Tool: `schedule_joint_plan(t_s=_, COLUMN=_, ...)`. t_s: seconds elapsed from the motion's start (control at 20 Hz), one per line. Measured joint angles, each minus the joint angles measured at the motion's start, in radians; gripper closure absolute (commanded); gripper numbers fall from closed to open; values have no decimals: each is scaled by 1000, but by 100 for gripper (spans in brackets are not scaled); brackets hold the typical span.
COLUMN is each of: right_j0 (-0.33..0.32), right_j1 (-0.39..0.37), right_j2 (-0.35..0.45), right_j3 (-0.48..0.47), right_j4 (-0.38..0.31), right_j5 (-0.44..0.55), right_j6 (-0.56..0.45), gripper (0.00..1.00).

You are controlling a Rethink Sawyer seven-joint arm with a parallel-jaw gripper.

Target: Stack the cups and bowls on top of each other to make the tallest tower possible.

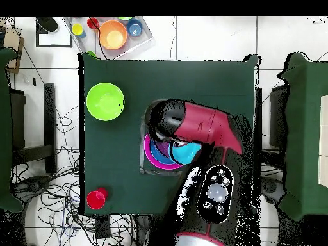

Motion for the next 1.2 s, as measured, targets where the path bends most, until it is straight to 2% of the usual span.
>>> schedule_joint_plan(t_s=0.15, right_j0=-6, right_j1=44, right_j2=19, right_j3=-97, right_j4=-15, right_j5=58, right_j6=0, gripper=100)
schedule_joint_plan(t_s=0.65, right_j0=-1, right_j1=132, right_j2=71, right_j3=-253, right_j4=-38, right_j5=65, right_j6=0, gripper=100)
schedule_joint_plan(t_s=0.85, right_j0=5, right_j1=164, right_j2=80, right_j3=-291, right_j4=-49, right_j5=65, right_j6=0, gripper=100)
schedule_joint_plan(t_s=1.2, right_j0=14, right_j1=179, right_j2=82, right_j3=-294, right_j4=-67, right_j5=65, right_j6=0, gripper=100)
